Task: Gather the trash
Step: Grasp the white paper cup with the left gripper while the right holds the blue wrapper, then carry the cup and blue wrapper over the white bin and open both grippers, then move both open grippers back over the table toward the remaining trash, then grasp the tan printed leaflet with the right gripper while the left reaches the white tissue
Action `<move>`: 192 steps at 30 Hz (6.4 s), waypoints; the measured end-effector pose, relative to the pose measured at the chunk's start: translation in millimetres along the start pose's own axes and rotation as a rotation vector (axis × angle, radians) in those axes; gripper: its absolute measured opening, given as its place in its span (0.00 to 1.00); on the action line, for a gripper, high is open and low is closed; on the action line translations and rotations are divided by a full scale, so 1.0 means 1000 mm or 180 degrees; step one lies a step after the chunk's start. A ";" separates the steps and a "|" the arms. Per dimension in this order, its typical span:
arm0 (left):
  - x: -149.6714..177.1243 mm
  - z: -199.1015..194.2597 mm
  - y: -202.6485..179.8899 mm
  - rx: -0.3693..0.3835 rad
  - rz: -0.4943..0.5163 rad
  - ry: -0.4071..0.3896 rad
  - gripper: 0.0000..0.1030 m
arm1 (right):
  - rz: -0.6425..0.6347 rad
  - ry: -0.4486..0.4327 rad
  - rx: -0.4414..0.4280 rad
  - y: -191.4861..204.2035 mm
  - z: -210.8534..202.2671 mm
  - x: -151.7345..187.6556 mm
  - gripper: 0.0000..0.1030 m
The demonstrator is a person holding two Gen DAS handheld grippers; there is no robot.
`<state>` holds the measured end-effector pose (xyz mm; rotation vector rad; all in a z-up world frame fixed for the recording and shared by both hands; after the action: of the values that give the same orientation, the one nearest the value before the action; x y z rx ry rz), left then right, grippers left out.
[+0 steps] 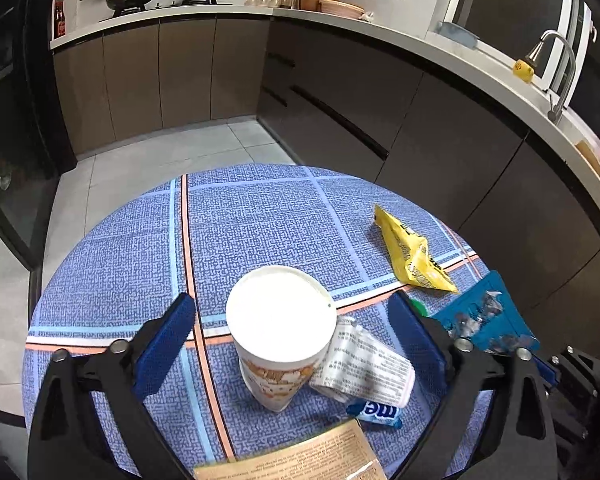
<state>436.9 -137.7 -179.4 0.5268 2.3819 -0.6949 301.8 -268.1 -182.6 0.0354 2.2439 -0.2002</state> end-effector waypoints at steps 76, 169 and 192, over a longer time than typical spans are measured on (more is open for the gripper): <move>0.076 0.161 -0.348 0.1259 0.1012 0.0943 0.49 | 0.1464 0.0213 0.0714 -0.293 -0.040 0.188 0.10; 0.161 -0.174 -0.009 -0.0124 -0.0106 -0.0452 0.85 | -0.0105 0.0131 -0.0560 0.036 -0.096 0.057 0.97; 0.124 -0.130 0.053 0.0462 -0.0371 -0.0154 0.40 | -0.0961 0.0317 -0.1131 0.109 -0.028 0.039 0.96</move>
<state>315.5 5.0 -188.3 0.4286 2.3429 -0.9274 265.9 -157.7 -210.2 -0.4950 2.3447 0.0432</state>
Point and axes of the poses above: each gripper's, at about its wrist camera, not at the fingertips, and z roughly the way its jaws point, y to its left, x to its underside, the point moved 4 cm from there along z, roughly the way its jaws point, and after that the axes turned 15 degrees about x, right-handed, at the moved point
